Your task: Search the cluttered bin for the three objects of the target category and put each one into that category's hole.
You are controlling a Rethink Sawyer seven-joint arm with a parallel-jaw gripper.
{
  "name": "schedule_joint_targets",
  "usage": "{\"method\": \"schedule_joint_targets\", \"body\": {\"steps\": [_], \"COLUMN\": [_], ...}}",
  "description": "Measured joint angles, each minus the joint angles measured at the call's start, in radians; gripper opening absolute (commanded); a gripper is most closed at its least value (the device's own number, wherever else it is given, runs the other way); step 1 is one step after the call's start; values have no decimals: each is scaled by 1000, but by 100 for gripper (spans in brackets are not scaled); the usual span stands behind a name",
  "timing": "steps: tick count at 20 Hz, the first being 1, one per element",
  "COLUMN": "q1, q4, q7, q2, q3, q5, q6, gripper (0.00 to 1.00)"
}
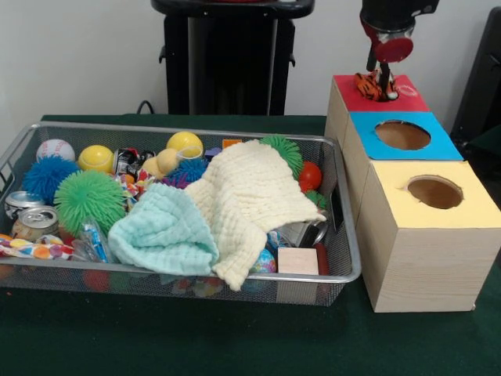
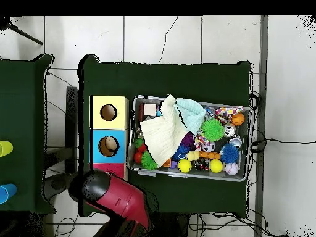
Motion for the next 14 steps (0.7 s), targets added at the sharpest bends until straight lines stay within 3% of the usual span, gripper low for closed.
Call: {"method": "schedule_joint_targets", "body": {"steps": [14], "q1": [24], "q4": [-2], "q7": [0], "q2": [-24], "q3": [-68], "q5": [-55], "q6": [64], "gripper": [0]}}
